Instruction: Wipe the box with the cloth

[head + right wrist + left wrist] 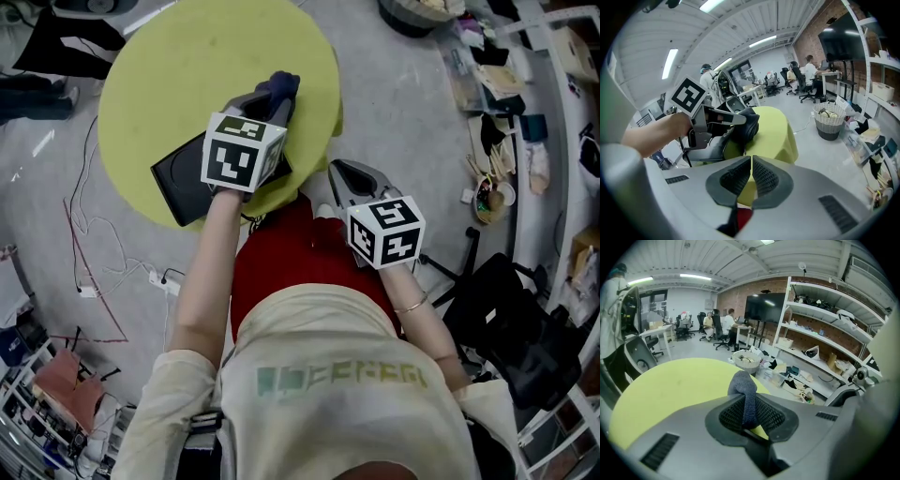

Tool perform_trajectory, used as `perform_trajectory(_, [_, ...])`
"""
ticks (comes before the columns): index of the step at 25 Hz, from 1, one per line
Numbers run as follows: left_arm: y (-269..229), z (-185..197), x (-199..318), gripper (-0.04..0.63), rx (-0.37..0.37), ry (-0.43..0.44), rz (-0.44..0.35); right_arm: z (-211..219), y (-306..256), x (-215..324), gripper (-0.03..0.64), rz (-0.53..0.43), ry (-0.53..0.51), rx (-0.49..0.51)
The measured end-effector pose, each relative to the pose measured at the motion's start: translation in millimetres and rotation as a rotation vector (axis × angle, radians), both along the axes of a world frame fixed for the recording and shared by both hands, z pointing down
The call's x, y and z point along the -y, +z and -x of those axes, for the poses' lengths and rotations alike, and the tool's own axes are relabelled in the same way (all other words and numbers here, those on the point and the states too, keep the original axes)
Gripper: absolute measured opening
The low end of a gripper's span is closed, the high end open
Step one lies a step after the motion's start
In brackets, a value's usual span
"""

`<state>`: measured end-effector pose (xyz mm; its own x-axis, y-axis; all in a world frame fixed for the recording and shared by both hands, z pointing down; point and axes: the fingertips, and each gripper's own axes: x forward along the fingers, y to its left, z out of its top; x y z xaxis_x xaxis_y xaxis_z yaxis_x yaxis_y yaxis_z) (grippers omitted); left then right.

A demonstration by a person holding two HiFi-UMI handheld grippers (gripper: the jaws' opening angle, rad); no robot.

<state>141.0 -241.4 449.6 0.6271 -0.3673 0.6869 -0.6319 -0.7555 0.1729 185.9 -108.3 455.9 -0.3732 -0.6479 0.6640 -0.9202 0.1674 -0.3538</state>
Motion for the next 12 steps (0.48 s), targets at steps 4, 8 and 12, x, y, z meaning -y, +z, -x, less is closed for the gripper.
perform_trajectory(4, [-1, -3, -23, 0.063, -0.008, -0.009, 0.005, -3, -1, -19, 0.038, -0.003, -0.015, 0.000])
perform_trajectory(8, [0, -7, -46, 0.063, -0.007, -0.016, 0.015, -7, -2, -37, 0.038, -0.005, -0.036, -0.001])
perform_trajectory(12, [-1, -13, -67, 0.063, -0.020, -0.036, 0.016, -13, -3, -52, 0.038, -0.009, -0.054, -0.003])
